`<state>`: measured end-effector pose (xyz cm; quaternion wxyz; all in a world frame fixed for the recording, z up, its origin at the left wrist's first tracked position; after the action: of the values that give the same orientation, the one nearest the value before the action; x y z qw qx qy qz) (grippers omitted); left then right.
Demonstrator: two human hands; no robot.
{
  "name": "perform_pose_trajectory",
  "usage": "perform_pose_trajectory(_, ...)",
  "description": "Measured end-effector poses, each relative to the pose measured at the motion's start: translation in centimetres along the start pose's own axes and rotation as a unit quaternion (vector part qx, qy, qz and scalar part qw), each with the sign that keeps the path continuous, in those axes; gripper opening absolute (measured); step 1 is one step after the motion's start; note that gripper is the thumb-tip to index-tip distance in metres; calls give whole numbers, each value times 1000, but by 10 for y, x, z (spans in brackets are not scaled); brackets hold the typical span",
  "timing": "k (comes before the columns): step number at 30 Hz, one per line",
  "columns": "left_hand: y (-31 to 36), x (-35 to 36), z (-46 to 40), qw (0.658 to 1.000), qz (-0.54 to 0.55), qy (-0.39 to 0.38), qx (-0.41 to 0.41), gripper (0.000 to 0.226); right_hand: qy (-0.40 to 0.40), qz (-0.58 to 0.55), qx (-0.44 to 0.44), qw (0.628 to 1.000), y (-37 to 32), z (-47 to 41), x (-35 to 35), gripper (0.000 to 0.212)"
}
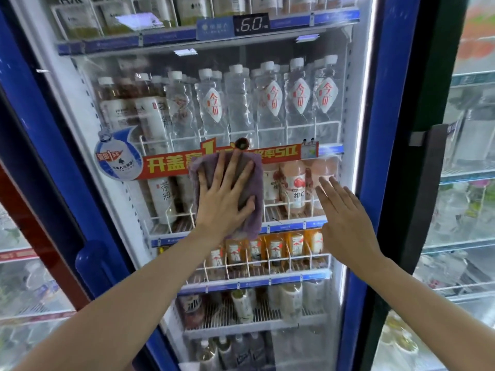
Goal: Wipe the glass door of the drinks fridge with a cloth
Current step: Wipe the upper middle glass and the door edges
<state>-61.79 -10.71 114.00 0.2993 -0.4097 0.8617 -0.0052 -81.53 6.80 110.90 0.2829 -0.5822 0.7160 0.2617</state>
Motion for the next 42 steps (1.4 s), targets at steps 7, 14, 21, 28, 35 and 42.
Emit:
perform_pose_trajectory(7, 65, 55, 71, 987, -7, -103, 119, 90, 8, 17, -7, 1000, 4, -4, 5, 83)
perform_pose_trajectory(14, 53, 43, 60, 992, -48, -97, 67, 84, 0, 7, -49, 999, 19, -3, 6, 84)
perform_pose_trajectory(21, 55, 12, -39, 998, -13, 39, -37, 81, 24, -32, -59, 997, 39, -1, 3, 85)
perform_pose_trajectory(28, 135, 87, 72, 990, -30, -94, 99, 92, 71, -34, 10, 997, 86, 34, 2, 68)
perform_pose_trajectory(35, 130, 70, 51, 993, -29, -87, 70, 84, -13, -4, 17, 1000, 110, 43, 16, 91)
perform_pose_trajectory(42, 133, 40, -64, 999, -17, 39, -25, 80, -12, -8, -23, 1000, 122, 43, 20, 91)
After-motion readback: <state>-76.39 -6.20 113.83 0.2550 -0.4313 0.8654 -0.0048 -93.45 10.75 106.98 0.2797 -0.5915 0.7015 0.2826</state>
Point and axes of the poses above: each hand's wrist, its own z-axis away from the middle knuckle, its own x-axis out of the palm, y = z × x, the point moved 5 cm from there along -z, towards the middle knuckle, and after that the axes turned 5 degrees about z, right-handed, at the moved point
